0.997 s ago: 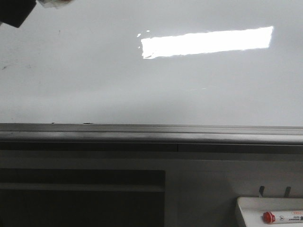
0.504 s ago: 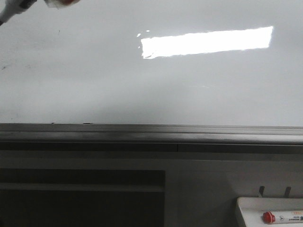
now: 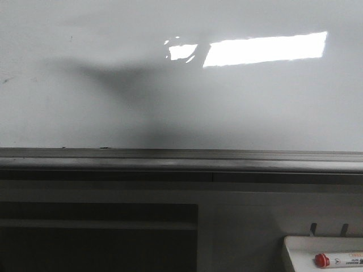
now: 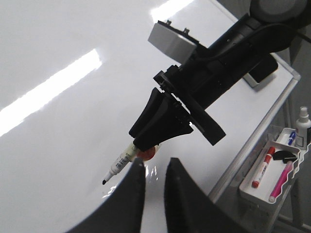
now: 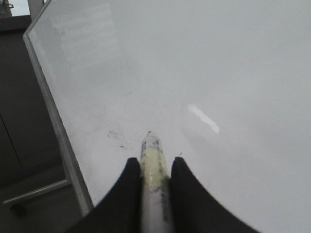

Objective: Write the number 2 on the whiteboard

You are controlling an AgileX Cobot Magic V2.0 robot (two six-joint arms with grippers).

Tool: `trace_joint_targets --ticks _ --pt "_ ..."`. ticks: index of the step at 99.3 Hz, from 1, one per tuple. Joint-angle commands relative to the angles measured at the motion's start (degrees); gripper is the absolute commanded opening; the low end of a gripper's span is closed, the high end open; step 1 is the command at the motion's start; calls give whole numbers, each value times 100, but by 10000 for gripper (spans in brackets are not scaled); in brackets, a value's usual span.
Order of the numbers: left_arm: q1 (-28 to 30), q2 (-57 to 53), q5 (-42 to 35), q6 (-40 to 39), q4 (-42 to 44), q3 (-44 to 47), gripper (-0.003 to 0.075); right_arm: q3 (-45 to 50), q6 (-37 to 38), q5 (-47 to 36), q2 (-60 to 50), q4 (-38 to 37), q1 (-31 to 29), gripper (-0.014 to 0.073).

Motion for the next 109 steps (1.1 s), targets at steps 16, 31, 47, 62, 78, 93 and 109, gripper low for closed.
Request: trace_joint_targets --ticks 16,31,47,62,78,93,109 --pt "-9 -401 418 -426 170 -170 -20 -357 -19 -332 558 -23 -182 -77" --pt "-9 -490 579 -593 170 -170 -20 -357 -19 -365 705 -23 -411 -77" --pt "-9 -501 602 -593 170 -170 -20 -362 -19 -509 586 -12 -759 -76" --pt "-9 -501 602 -593 170 -170 -20 -404 -19 -512 261 -12 -1099 -76" --pt "-9 -501 602 -593 170 -170 -20 -358 -19 -423 -217 -12 -1434 -64" --pt "-9 -501 647 -607 170 -170 -20 -14 -19 -372 -632 -12 -1728 -62" --pt "-9 -501 647 -618 170 -170 -20 749 -3 -398 -903 195 -1869 -62"
